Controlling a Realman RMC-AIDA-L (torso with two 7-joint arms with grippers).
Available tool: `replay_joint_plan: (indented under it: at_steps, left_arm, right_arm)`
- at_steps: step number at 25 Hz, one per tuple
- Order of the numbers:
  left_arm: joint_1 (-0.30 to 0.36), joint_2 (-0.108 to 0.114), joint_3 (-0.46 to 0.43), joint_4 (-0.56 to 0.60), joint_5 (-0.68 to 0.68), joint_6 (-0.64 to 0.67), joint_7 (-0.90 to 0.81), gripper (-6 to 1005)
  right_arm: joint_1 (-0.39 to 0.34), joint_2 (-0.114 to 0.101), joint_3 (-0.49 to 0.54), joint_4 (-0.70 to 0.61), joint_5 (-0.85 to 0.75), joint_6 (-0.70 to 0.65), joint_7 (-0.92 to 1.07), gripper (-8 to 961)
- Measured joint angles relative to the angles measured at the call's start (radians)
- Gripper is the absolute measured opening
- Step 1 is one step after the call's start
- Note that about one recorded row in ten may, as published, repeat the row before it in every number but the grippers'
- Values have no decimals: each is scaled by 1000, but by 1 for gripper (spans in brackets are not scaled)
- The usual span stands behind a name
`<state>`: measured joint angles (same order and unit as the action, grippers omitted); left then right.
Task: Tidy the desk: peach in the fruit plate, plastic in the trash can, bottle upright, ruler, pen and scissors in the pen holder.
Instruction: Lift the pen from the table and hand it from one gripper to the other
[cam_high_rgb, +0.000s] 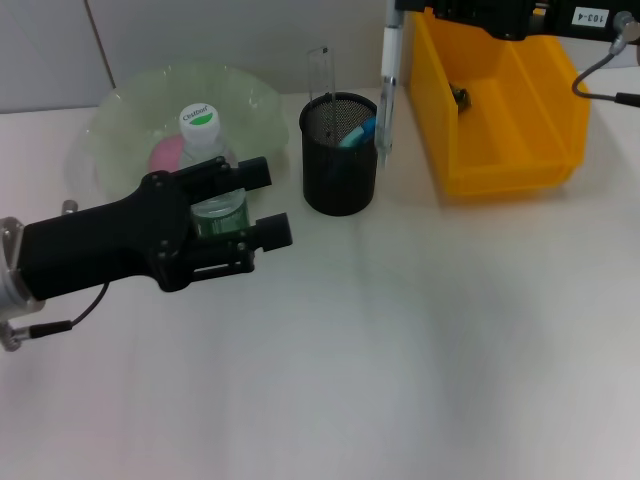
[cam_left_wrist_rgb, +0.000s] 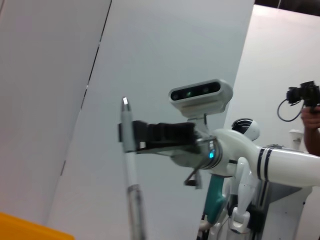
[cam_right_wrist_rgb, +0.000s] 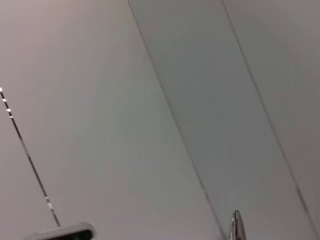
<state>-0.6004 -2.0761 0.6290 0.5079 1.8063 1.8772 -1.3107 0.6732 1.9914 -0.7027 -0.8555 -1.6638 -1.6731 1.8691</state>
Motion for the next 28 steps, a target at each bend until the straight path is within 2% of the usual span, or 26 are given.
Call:
replay_joint_plan:
  at_steps: [13, 28]
  left_arm:
    - [-84, -3, 36, -44, 0, -73, -29, 762]
    - [-111, -4, 76, -66, -11, -117, -63, 760]
  right_arm:
    - [26, 11, -2, 73, 5, -116, 33, 120]
    - [20, 37, -47, 75, -6, -118, -49, 125]
